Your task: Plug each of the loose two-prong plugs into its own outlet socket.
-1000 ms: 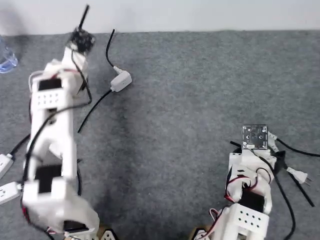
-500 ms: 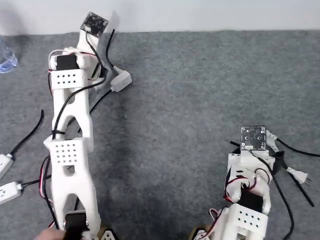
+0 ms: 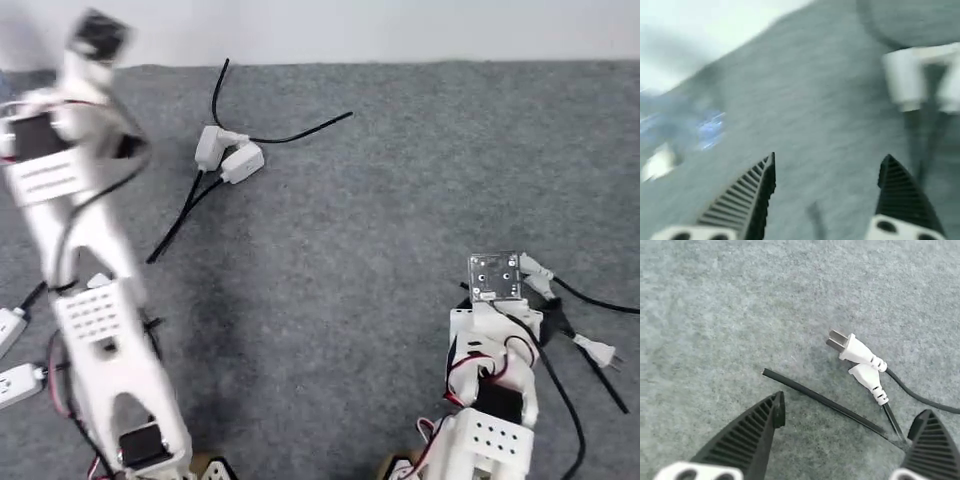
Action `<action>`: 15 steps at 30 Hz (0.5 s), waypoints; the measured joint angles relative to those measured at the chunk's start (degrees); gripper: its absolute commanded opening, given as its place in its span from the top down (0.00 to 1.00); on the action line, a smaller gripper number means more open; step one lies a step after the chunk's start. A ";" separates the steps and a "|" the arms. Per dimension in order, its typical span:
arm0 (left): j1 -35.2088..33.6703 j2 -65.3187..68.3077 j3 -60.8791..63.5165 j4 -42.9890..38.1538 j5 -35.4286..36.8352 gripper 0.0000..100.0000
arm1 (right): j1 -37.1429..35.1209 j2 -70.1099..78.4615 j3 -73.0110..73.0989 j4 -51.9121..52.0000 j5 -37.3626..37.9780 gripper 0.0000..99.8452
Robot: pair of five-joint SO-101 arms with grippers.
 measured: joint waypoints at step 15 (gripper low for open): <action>-23.30 -3.87 20.04 0.00 -21.10 0.69 | -2.73 -0.09 0.97 0.00 2.64 0.62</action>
